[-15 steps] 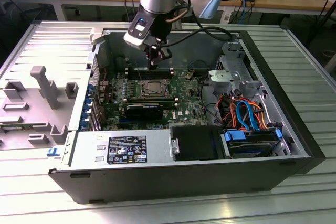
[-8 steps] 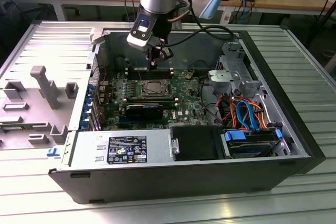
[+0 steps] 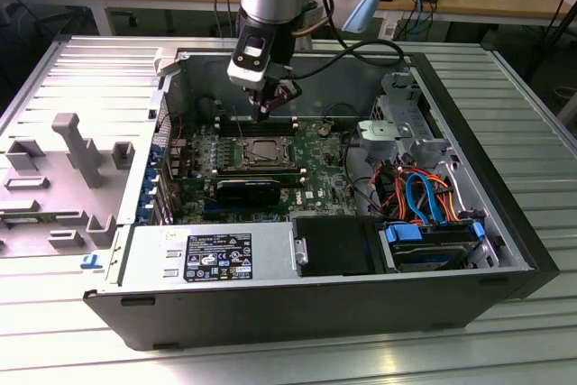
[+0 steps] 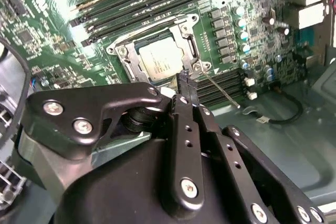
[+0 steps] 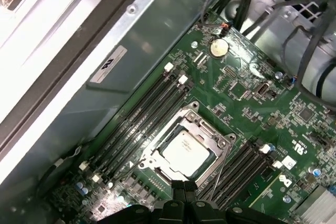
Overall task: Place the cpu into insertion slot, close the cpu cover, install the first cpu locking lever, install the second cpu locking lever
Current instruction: 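Install the first cpu locking lever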
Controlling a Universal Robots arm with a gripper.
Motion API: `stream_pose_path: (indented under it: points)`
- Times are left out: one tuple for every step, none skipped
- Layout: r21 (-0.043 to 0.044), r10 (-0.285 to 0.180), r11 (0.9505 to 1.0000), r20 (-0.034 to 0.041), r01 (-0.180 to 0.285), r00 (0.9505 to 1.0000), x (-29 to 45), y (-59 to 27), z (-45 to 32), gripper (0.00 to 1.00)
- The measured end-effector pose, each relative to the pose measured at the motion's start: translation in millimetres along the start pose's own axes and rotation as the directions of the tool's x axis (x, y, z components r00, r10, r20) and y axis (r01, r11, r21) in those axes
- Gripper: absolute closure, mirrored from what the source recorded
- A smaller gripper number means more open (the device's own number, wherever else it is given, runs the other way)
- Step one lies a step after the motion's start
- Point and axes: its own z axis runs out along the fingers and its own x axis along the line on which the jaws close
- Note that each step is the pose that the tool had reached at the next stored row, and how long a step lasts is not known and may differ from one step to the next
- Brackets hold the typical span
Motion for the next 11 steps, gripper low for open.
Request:
stream_pose_path:
  points:
    - [-0.0004, -0.006, 1.0000, 0.0009, 0.006, 1.0000, 0.0, 0.0, 0.1, 0.89]
    - [-0.0026, -0.012, 0.9999, 0.0026, 0.012, 0.9999, 0.2, -0.2, 1.1, 0.89]
    - [-0.0077, -0.015, 0.9999, 0.0067, 0.015, 0.9999, 0.9, -1.1, 2.0, 0.89]
    - [-0.0154, -0.018, 0.9997, 0.0106, 0.018, 0.9998, 1.5, -1.9, 2.6, 0.89]
    - [-0.0190, -0.019, 0.9996, 0.0136, 0.020, 0.9997, 1.8, -2.1, 3.0, 0.89]
    - [-0.0227, -0.021, 0.9995, 0.0171, 0.021, 0.9996, 1.9, -2.3, 3.4, 0.89]
    - [-0.0280, -0.022, 0.9994, 0.0224, 0.023, 0.9995, 2.2, -2.7, 3.8, 0.89]
    - [-0.0314, -0.023, 0.9992, 0.0256, 0.024, 0.9994, 2.3, -2.9, 4.0, 0.89]
    - [-0.0327, -0.026, 0.9991, 0.0272, 0.027, 0.9993, 2.6, -3.2, 4.2, 0.89]
    - [-0.0330, -0.030, 0.9990, 0.0275, 0.031, 0.9992, 2.9, -3.5, 4.4, 0.89]
    - [-0.0326, -0.038, 0.9987, 0.0279, 0.039, 0.9989, 3.1, -3.8, 4.5, 0.89]
